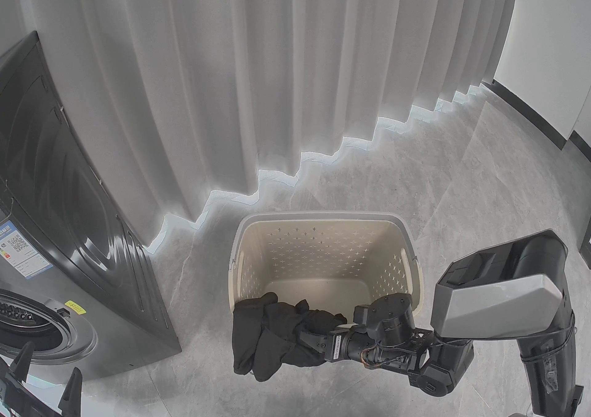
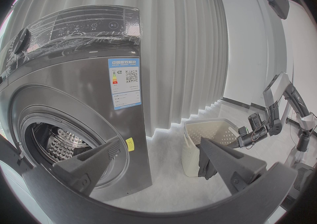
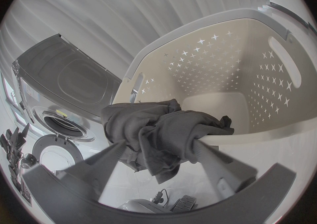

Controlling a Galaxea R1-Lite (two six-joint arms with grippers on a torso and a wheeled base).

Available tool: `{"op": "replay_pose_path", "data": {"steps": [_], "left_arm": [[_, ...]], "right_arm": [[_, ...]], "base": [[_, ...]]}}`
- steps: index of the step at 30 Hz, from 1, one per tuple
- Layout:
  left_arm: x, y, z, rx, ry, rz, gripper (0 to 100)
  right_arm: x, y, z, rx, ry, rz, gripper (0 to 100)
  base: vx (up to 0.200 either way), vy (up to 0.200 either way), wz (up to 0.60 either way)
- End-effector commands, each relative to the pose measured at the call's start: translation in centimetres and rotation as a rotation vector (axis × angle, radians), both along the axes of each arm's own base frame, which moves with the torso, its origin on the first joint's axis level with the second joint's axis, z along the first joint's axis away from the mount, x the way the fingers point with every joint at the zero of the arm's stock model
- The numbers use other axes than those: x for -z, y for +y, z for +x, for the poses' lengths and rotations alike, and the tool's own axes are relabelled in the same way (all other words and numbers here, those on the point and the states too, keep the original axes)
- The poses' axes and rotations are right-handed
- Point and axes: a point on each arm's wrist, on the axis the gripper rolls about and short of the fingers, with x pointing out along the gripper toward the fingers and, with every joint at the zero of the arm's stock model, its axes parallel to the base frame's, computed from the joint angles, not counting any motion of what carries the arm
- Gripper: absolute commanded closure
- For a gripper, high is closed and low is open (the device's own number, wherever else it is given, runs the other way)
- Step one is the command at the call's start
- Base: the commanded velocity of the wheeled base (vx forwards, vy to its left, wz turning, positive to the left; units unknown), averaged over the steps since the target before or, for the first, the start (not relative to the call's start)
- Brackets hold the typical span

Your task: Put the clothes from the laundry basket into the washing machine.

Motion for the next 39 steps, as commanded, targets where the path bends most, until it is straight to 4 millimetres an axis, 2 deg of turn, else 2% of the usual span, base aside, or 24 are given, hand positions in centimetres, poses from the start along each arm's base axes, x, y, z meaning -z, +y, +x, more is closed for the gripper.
{"op": "replay_pose_path", "data": {"steps": [1, 14, 24, 30, 35, 39], "left_arm": [[0.5, 0.0, 0.0, 0.0, 0.0, 0.0, 0], [0.5, 0.0, 0.0, 0.0, 0.0, 0.0, 0], [0.5, 0.0, 0.0, 0.001, 0.0, 0.0, 0], [0.5, 0.0, 0.0, 0.001, 0.0, 0.0, 0], [0.5, 0.0, 0.0, 0.001, 0.0, 0.0, 0], [0.5, 0.0, 0.0, 0.001, 0.0, 0.0, 0]], "right_arm": [[0.2, 0.0, 0.0, -0.001, 0.002, 0.0, 100], [0.4, -1.0, -0.8, 0.008, 0.022, -0.019, 100], [0.2, -2.7, -2.9, -0.002, -0.011, -0.006, 100], [0.1, -3.4, -3.2, -0.003, -0.009, -0.03, 100], [-0.8, -3.3, -3.0, -0.003, -0.033, -0.004, 100], [-2.6, -2.9, -3.0, -0.009, -0.081, 0.039, 100]], "base": [[0.0, 0.0, 0.0], [0.0, 0.0, 0.0], [0.0, 0.0, 0.0], [0.0, 0.0, 0.0], [0.0, 0.0, 0.0], [0.0, 0.0, 0.0]]}}
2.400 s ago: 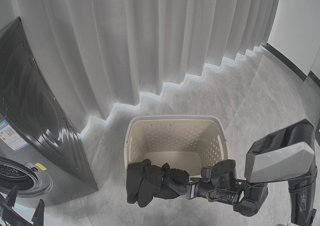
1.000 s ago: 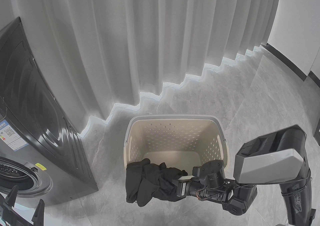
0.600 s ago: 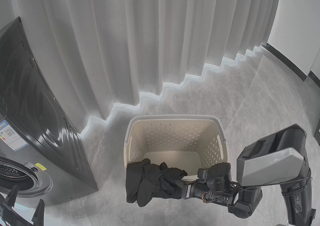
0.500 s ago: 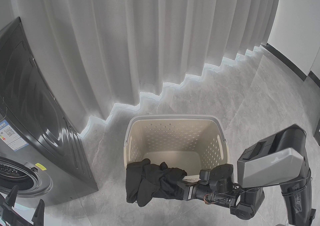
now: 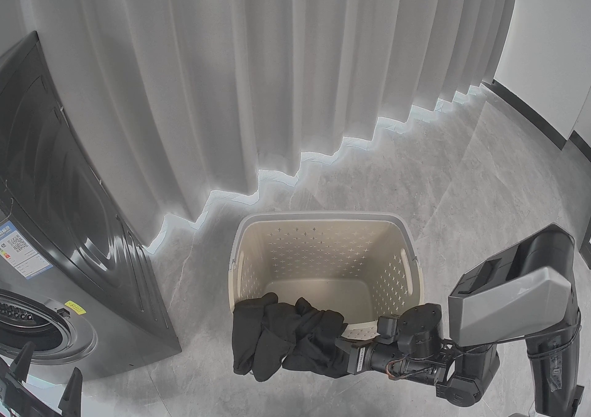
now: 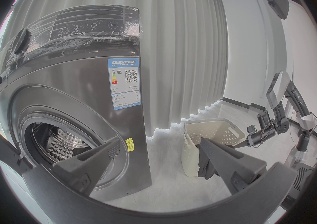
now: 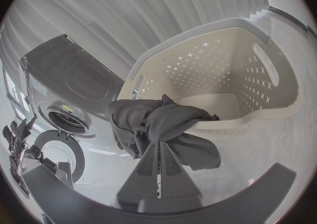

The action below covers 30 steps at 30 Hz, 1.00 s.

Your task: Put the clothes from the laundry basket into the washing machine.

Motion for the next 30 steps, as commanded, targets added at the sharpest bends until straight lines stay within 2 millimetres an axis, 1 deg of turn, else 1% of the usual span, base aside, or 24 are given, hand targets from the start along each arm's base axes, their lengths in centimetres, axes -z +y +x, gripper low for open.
{"op": "replay_pose_path", "data": {"steps": [1, 3, 8, 9, 11, 12, 14, 16, 17, 21, 26, 30], "left_arm": [[0.5, 0.0, 0.0, 0.0, 0.0, 0.0, 0], [0.5, 0.0, 0.0, 0.0, 0.0, -0.002, 0], [0.5, 0.0, 0.0, 0.0, 0.0, -0.002, 0], [0.5, 0.0, 0.0, 0.0, 0.0, 0.0, 0], [0.5, 0.0, 0.0, 0.0, 0.0, 0.0, 0], [0.5, 0.0, 0.0, 0.0, 0.0, 0.0, 0], [0.5, 0.0, 0.0, 0.0, 0.0, 0.0, 0], [0.5, 0.0, 0.0, 0.0, 0.0, 0.0, 0], [0.5, 0.0, 0.0, 0.0, 0.0, 0.0, 0], [0.5, 0.0, 0.0, 0.0, 0.0, 0.0, 0], [0.5, 0.0, 0.0, -0.002, 0.0, 0.0, 0], [0.5, 0.0, 0.0, 0.0, 0.0, 0.0, 0]], "right_arm": [[-2.9, 0.4, 0.1, -0.01, -0.073, 0.066, 100], [-4.3, 0.4, -0.1, -0.015, -0.106, 0.095, 100], [-8.8, 0.5, -1.1, -0.045, -0.21, 0.194, 100], [-9.3, 0.5, -1.2, -0.05, -0.222, 0.206, 100], [-9.3, 0.5, -1.2, -0.05, -0.222, 0.206, 100], [-11.0, 0.4, -1.6, -0.064, -0.264, 0.248, 100], [-11.7, 0.2, -1.5, -0.071, -0.279, 0.27, 100], [-11.8, 0.2, -1.5, -0.072, -0.282, 0.274, 100], [-12.6, -0.3, -1.4, -0.082, -0.294, 0.3, 100], [-14.4, -1.7, -1.1, -0.088, -0.324, 0.358, 100], [-16.6, -2.5, -1.7, -0.122, -0.313, 0.468, 100], [-17.1, -2.9, -1.6, -0.118, -0.324, 0.482, 100]], "base": [[0.0, 0.0, 0.0], [0.0, 0.0, 0.0], [0.0, 0.0, 0.0], [0.0, 0.0, 0.0], [0.0, 0.0, 0.0], [0.0, 0.0, 0.0], [0.0, 0.0, 0.0], [0.0, 0.0, 0.0], [0.0, 0.0, 0.0], [0.0, 0.0, 0.0], [0.0, 0.0, 0.0], [0.0, 0.0, 0.0]]}}
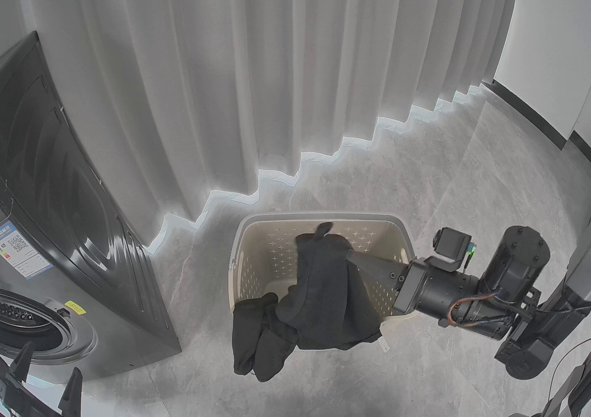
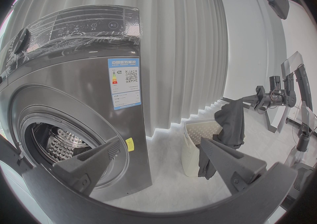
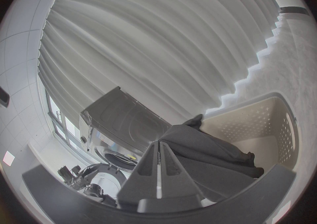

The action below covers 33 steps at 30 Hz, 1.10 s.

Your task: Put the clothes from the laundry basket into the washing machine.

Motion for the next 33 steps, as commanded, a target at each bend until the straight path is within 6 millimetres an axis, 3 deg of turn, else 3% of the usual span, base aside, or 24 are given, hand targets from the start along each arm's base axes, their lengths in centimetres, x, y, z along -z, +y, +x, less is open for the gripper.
{"op": "replay_pose_path", "data": {"steps": [1, 19, 33], "left_arm": [[0.5, 0.0, 0.0, 0.0, 0.0, -0.001, 0], [0.5, 0.0, 0.0, 0.0, 0.002, -0.004, 0], [0.5, 0.0, 0.0, 0.0, 0.001, -0.003, 0]], "right_arm": [[-2.2, -1.1, -0.4, 0.0, -0.059, 0.055, 100], [-5.7, -2.5, -2.5, -0.158, -0.117, 0.16, 100], [-6.5, -2.5, -3.4, -0.209, -0.089, 0.211, 100]], "base": [[0.0, 0.0, 0.0], [0.0, 0.0, 0.0], [0.0, 0.0, 0.0]]}}
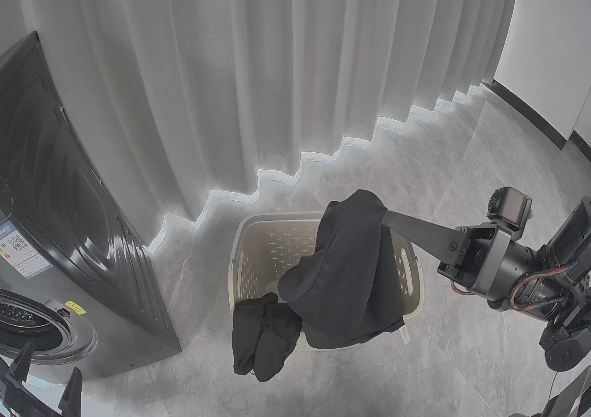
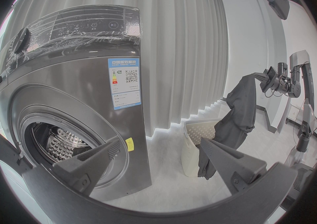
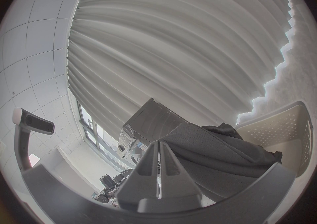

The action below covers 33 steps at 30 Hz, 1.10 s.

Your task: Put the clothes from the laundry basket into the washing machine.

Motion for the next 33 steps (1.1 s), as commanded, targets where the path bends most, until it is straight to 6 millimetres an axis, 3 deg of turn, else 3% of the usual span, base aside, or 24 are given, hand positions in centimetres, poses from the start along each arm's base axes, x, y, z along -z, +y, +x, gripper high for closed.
{"op": "replay_pose_path", "data": {"steps": [1, 15, 21, 30, 33], "left_arm": [[0.5, 0.0, 0.0, 0.0, 0.001, 0.0, 0], [0.5, 0.0, 0.0, 0.0, 0.001, -0.001, 0], [0.5, 0.0, 0.0, 0.0, 0.001, -0.001, 0], [0.5, 0.0, 0.0, 0.0, 0.001, -0.001, 0], [0.5, 0.0, 0.0, 0.0, 0.001, -0.001, 0]], "right_arm": [[-0.2, 0.0, -0.2, -0.006, -0.009, 0.004, 100], [-1.3, 0.4, -1.1, -0.044, -0.046, 0.033, 100], [-1.8, 0.9, -2.3, -0.094, -0.064, 0.049, 100], [-1.7, 1.0, -2.7, -0.109, -0.061, 0.045, 100], [-1.7, 1.0, -2.7, -0.108, -0.065, 0.045, 100]], "base": [[-0.2, 0.0, 0.0], [-0.2, 0.0, 0.0], [0.0, 0.0, 0.0], [-0.2, 0.0, 0.0], [0.0, 0.0, 0.0]]}}
